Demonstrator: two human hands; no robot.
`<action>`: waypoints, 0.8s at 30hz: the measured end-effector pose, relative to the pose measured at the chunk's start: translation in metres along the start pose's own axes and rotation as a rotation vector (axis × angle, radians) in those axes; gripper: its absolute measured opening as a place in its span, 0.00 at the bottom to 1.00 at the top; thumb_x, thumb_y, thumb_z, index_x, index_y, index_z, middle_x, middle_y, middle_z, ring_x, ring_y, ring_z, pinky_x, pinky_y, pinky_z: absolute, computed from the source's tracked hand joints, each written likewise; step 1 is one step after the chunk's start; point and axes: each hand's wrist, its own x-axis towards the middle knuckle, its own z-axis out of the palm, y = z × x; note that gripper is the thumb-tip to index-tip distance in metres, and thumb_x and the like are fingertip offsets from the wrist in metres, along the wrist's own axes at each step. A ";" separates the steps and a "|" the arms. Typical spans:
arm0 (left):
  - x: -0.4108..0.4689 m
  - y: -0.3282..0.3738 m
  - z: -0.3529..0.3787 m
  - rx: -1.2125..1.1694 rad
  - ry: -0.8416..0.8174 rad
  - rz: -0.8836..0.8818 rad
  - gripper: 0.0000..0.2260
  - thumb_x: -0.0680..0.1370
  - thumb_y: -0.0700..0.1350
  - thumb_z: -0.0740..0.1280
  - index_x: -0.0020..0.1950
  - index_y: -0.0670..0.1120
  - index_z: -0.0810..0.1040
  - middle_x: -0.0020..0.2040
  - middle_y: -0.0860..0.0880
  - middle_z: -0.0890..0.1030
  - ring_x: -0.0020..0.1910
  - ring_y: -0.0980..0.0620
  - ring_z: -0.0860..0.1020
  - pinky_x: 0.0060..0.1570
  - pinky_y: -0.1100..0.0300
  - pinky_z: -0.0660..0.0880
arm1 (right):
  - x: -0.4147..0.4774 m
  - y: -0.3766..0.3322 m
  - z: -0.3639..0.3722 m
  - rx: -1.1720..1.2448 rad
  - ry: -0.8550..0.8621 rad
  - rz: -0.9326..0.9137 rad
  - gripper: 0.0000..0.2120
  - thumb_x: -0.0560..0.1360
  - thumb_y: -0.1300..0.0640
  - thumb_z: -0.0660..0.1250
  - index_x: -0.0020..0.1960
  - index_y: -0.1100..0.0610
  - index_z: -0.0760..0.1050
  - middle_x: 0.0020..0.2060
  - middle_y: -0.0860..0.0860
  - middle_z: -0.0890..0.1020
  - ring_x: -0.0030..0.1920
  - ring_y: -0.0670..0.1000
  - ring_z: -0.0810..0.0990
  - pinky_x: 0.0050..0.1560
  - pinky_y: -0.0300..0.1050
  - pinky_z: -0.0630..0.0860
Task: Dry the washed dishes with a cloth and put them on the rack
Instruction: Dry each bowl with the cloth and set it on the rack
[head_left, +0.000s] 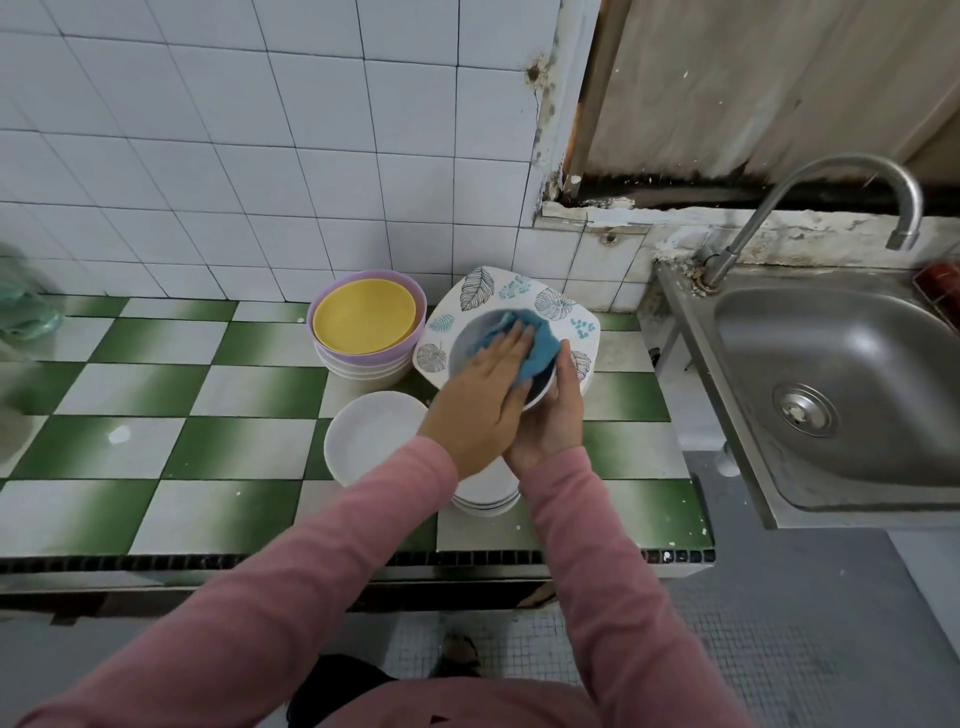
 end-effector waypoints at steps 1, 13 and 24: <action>-0.002 -0.002 0.004 0.033 -0.084 -0.017 0.25 0.84 0.49 0.53 0.80 0.45 0.53 0.80 0.48 0.56 0.79 0.53 0.53 0.78 0.59 0.48 | -0.001 0.001 -0.002 -0.028 0.023 -0.014 0.31 0.76 0.41 0.63 0.73 0.57 0.70 0.68 0.59 0.76 0.69 0.59 0.74 0.71 0.55 0.69; -0.014 -0.012 0.002 0.201 0.079 0.211 0.19 0.74 0.48 0.68 0.63 0.43 0.79 0.57 0.46 0.83 0.48 0.41 0.82 0.48 0.52 0.79 | -0.001 -0.018 -0.012 -0.124 0.007 0.075 0.36 0.77 0.35 0.58 0.74 0.61 0.67 0.59 0.62 0.79 0.62 0.62 0.77 0.63 0.58 0.76; 0.012 0.026 -0.032 -0.933 0.108 -0.396 0.14 0.71 0.40 0.76 0.55 0.46 0.80 0.48 0.47 0.85 0.47 0.50 0.83 0.48 0.55 0.82 | 0.005 -0.018 -0.022 0.066 -0.084 0.192 0.39 0.75 0.30 0.58 0.74 0.58 0.68 0.67 0.64 0.76 0.65 0.68 0.76 0.59 0.67 0.75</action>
